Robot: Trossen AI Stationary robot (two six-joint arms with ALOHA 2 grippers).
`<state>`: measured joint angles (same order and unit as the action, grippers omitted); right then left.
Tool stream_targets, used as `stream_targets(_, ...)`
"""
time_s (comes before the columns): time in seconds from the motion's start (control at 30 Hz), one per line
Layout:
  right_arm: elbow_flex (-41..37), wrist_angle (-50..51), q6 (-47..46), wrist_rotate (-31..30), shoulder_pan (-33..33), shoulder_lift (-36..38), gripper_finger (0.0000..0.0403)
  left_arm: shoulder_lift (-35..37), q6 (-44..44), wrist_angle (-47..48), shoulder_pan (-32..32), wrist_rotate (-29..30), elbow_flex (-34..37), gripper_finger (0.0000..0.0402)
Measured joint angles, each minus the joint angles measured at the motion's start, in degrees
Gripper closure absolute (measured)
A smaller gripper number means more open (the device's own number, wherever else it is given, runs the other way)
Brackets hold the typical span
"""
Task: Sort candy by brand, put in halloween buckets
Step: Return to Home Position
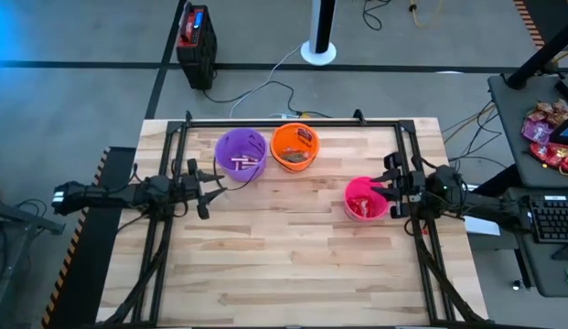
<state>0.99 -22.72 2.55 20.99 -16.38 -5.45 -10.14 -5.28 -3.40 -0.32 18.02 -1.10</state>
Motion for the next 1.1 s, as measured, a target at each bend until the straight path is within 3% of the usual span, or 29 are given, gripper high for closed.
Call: stream_targets(1.1,0.09,-0.02,0.00,-0.01,0.00,0.00,0.0329,-0.65,0.02,0.00,0.00,-0.04,0.00,0.0233)
